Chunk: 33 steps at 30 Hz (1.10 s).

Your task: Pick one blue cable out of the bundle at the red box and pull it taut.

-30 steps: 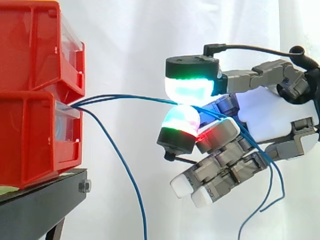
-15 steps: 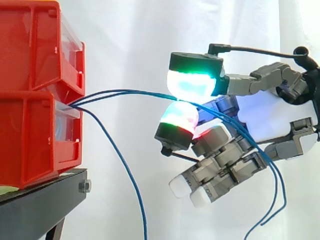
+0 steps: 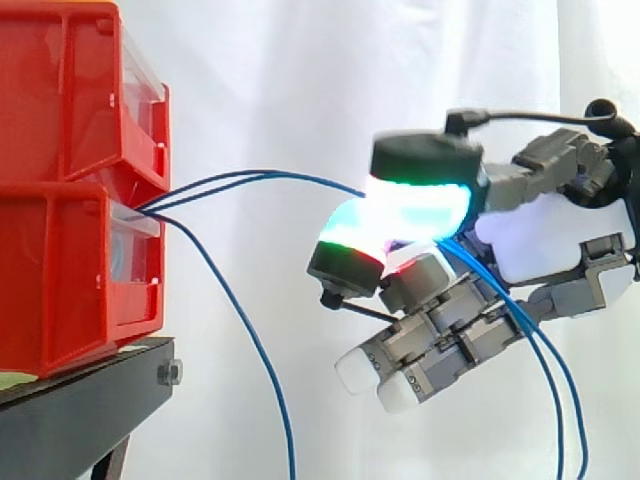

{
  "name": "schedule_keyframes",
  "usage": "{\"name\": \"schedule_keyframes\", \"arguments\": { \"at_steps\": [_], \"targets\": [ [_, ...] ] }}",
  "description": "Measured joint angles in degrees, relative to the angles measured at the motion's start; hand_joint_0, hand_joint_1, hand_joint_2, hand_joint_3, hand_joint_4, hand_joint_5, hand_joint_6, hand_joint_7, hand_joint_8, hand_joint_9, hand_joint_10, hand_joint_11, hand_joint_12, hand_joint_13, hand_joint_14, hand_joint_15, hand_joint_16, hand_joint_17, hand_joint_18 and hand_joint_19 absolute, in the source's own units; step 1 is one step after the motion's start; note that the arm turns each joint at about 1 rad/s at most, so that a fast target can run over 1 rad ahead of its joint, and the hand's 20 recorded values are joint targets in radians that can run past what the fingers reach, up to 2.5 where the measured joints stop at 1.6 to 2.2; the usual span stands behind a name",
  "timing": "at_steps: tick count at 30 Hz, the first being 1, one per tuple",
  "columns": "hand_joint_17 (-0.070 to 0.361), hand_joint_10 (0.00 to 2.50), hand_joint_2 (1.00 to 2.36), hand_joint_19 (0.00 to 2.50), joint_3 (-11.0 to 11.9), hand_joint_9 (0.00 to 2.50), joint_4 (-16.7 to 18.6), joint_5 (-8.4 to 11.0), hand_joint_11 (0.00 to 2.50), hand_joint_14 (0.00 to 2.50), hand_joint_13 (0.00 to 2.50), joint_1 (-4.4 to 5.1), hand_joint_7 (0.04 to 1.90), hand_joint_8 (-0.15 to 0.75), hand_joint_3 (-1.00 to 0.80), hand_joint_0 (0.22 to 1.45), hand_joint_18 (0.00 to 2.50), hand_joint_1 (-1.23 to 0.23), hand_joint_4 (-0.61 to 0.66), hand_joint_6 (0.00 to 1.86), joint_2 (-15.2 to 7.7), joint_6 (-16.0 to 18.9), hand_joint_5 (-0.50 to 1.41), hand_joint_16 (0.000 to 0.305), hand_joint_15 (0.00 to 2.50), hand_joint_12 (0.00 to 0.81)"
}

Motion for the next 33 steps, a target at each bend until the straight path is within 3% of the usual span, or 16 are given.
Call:
{"name": "schedule_keyframes", "arguments": {
  "at_steps": [3, 8, 15, 19, 25, 30, 33],
  "targets": [
    [0.110, 0.01, 1.00, 0.24, 0.0, 1.03, -0.1, 0.00, 1.33, 0.02, 0.61, 0.00, 1.05, 0.255, -0.50, 0.72, 0.52, -0.95, 0.01, 0.90, 0.0, 0.0, -0.18, 0.049, 0.34, 0.329],
    [0.118, 0.01, 1.00, 0.30, 0.0, 1.06, -0.4, 0.00, 1.34, 0.01, 0.61, 0.00, 1.00, 0.279, -0.50, 0.54, 0.50, -0.85, 0.04, 0.88, 0.0, 0.0, -0.17, 0.052, 0.37, 0.344],
    [0.135, 0.01, 1.00, 0.31, 0.0, 1.11, -0.6, 0.00, 1.30, 0.01, 0.64, 0.00, 0.95, 0.314, -0.50, 0.45, 0.52, -0.75, 0.07, 0.86, 0.0, 0.0, -0.17, 0.060, 0.37, 0.377],
    [0.136, 0.01, 1.00, 0.32, 0.0, 1.11, -0.6, 0.00, 1.30, 0.01, 0.63, 0.00, 0.95, 0.313, -0.50, 0.45, 0.51, -0.70, 0.07, 0.85, 0.1, 0.0, -0.16, 0.060, 0.37, 0.376],
    [0.120, 0.02, 1.00, 0.36, 0.0, 1.12, -0.6, 0.00, 1.32, 0.02, 0.61, 0.00, 1.06, 0.270, -0.50, 0.55, 0.46, -0.60, 0.03, 0.84, 0.1, 0.0, -0.16, 0.053, 0.39, 0.346],
    [0.117, 0.02, 1.01, 0.37, 0.0, 1.12, -0.6, 0.00, 1.33, 0.02, 0.61, 0.01, 1.10, 0.262, -0.33, 0.59, 0.44, -0.59, 0.03, 0.85, 0.1, -0.1, -0.16, 0.052, 0.39, 0.340],
    [0.130, 0.01, 1.01, 0.35, 0.1, 1.14, -0.6, 0.00, 1.33, 0.01, 0.64, 0.01, 1.09, 0.299, -0.23, 0.59, 0.48, -0.63, 0.06, 0.87, 0.1, -0.1, -0.15, 0.058, 0.38, 0.370]
  ]
}}
